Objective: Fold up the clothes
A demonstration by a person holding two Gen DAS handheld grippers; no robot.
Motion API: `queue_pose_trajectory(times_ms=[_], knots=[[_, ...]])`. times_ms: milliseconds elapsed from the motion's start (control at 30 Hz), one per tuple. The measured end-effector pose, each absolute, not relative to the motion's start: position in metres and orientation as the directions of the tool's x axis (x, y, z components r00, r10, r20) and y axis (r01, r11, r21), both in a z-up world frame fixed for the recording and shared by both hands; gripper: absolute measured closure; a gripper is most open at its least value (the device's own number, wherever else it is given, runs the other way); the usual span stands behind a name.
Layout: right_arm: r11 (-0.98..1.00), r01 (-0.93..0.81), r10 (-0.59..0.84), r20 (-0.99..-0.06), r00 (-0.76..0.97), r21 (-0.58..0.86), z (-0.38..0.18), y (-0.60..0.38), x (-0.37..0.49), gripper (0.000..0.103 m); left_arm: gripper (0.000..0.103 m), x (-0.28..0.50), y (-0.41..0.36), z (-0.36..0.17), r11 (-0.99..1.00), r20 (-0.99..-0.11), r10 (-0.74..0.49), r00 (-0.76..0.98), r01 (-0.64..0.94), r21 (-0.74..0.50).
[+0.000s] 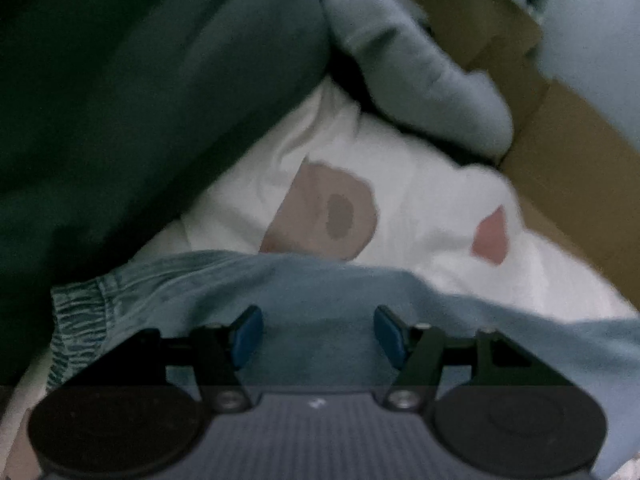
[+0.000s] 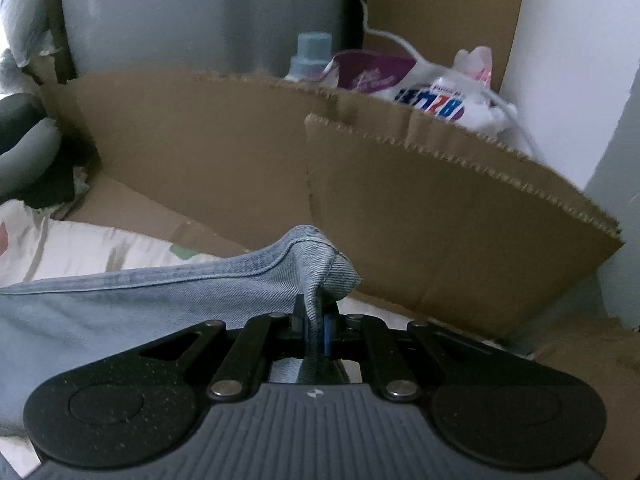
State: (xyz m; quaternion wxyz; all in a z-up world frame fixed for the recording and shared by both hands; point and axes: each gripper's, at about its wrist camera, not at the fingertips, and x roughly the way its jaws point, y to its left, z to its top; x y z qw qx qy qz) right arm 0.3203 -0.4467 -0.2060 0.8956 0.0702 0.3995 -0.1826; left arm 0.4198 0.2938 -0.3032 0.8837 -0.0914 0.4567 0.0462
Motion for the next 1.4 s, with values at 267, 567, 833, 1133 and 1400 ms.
queue_pose_trajectory(times_ms=[267,567,833,1133,1400], knots=[[0.908,0.414,-0.322,-0.738,0.593,-0.064,-0.210,-0.452,0.329,0.098,0.044,0.410,0.317,-0.307,0.971,-0.858,0.034,0.512,-0.220,-0.092],[0.904,0.419,-0.319,-0.780,0.538,-0.081,-0.241,-0.456,0.331,0.098,0.044,0.431,0.329,-0.275,0.992,-0.842,0.080,0.533,-0.126,0.014],[0.911,0.402,-0.309,-0.793,0.525,-0.088,-0.247,-0.453,0.328,0.098,0.046,0.461,0.325,-0.304,0.978,-0.891,0.134,0.433,0.086,0.189],[0.923,0.368,-0.290,-0.823,0.488,-0.108,-0.261,-0.456,0.333,0.098,0.035,0.488,0.320,-0.329,0.950,-0.915,0.135,0.381,0.214,0.229],[0.921,0.375,-0.295,-0.817,0.495,-0.105,-0.271,-0.458,0.339,0.097,0.060,0.491,0.330,-0.339,0.965,-0.949,0.052,0.312,0.228,0.127]])
